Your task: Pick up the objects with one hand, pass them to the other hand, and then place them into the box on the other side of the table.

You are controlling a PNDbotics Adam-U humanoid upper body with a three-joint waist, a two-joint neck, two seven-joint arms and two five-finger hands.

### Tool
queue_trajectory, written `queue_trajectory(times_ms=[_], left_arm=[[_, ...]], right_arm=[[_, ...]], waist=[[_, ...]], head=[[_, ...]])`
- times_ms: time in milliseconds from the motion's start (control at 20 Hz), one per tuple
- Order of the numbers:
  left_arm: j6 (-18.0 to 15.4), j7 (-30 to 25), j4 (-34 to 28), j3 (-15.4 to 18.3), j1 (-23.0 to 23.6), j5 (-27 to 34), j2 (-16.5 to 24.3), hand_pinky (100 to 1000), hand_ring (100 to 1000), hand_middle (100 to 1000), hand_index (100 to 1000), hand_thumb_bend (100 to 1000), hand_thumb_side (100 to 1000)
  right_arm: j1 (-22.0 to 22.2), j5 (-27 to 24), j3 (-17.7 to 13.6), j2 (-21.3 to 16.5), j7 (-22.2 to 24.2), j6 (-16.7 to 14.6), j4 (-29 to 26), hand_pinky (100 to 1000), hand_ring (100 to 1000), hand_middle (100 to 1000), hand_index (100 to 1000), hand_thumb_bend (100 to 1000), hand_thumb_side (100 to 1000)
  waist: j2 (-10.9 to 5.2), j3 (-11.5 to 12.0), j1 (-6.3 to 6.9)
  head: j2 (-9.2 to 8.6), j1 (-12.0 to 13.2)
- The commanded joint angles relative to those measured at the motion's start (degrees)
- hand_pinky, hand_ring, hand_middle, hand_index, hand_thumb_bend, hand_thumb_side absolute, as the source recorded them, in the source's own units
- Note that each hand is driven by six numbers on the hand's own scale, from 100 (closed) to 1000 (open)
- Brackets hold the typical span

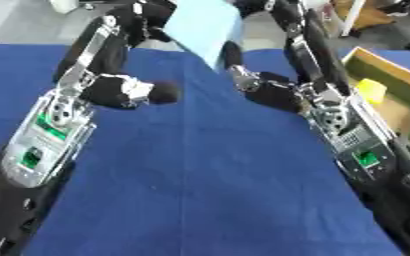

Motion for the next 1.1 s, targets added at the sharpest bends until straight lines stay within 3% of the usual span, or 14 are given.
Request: queue_trajectory(times_ms=[50, 700, 1100], left_arm=[[0.31, 0.38, -1.12, 0.89, -1.07, -1.79, 1.13, 736, 730, 748, 686, 1000, 488], [0.71, 1.59, -1.76, 1.70, -1.20, -5.26, 1.11, 734, 731, 749, 687, 1000, 492], [0.95, 4.37, -2.49, 3.23, -1.16, -10.40, 1.25, 733, 732, 748, 690, 1000, 499]], right_arm=[[-0.76, -0.28, -0.86, -0.47, -0.60, 0.19, -0.90, 843, 652, 404, 897, 100, 100], [-0.44, -1.02, -0.95, -0.70, -0.91, 0.47, -1.52, 843, 648, 414, 894, 100, 100], [-0.32, -1.12, -0.98, -0.87, -0.81, 0.52, -1.93, 842, 646, 413, 894, 100, 100]], waist=[[-0.98, -0.04, 0.66], [-1.11, -0.16, 0.73], [-1.13, -0.24, 0.78]], head=[[-0.28, -0.20], [-0.13, -0.34], [-0.13, -0.56]])
